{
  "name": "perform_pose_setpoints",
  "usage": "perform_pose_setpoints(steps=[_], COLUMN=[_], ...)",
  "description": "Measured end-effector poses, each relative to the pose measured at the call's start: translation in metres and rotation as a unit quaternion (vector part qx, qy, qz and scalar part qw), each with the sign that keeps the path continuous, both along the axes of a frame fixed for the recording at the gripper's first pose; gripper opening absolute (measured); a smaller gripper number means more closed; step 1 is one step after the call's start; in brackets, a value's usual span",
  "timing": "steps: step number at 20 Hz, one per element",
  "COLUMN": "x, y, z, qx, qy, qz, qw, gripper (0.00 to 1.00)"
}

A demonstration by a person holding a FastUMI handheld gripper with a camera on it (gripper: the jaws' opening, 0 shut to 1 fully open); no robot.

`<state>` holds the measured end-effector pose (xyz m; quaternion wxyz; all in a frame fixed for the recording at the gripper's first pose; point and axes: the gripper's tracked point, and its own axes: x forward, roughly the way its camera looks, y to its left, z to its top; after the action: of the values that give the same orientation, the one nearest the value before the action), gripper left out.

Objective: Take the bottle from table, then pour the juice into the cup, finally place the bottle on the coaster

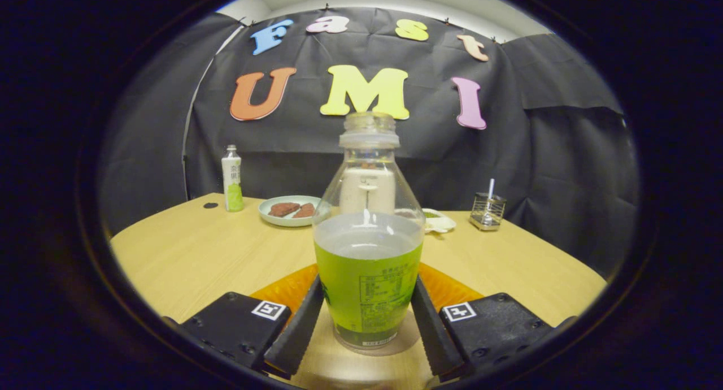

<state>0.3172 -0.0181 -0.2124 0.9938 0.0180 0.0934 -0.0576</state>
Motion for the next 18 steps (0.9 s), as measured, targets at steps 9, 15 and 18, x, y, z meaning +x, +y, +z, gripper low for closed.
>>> perform_pose_setpoints(steps=[9, 15, 18], x=[-0.009, -0.018, -0.026], y=[0.005, 0.012, 0.014], z=[0.008, 0.035, 0.054], qx=[0.015, -0.006, -0.020], qy=[-0.021, -0.039, -0.040], qz=[0.005, 0.021, 0.028], qw=[1.000, 0.999, 0.999], gripper=[1.00, 1.00, 1.00])
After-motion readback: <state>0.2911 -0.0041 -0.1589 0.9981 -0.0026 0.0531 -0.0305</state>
